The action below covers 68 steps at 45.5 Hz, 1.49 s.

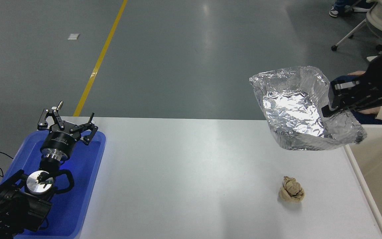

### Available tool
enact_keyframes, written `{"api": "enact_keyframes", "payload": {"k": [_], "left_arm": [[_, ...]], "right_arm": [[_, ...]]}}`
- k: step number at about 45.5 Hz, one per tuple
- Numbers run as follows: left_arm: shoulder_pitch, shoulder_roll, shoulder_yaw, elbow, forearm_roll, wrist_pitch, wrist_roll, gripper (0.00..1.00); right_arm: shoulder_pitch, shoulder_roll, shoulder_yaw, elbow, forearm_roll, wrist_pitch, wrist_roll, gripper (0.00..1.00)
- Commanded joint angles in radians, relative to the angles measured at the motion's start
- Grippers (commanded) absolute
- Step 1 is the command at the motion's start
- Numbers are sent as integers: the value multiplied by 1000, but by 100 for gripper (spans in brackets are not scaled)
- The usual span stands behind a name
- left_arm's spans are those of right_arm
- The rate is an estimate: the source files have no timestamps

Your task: Pick up foil plate and place in dustbin

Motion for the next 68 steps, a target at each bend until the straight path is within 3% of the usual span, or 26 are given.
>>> {"api": "enact_keyframes", "payload": {"k": [1,7,15,29,42,57,62,68], "left_arm": [[1,0,0,0,0,0,0,100],[1,0,0,0,0,0,0,100],[1,0,0,0,0,0,0,100],[-1,0,0,0,0,0,0,100],[1,0,0,0,-2,0,-2,100],[-1,0,0,0,-2,0,0,100],[1,0,0,0,-2,0,0,100],[1,0,0,0,-2,0,-2,100]], "right_arm": [[10,-34,-12,-8,-23,1,-14,0],[-5,-24,-99,-52,-37,1,-37,0],[-22,-33,-297,-139,-25,1,-36,0],[-139,-204,-453,-353,-20,1,-36,0],[-364,-326,-438,-482,-19,-8,-36,0],[-893,-361,-164,-528,172,-582,-36,0],[-1060,-361,-27,-572,196,-684,-36,0],[-1226,-361,115,-716,198,-703,-37,0]]}}
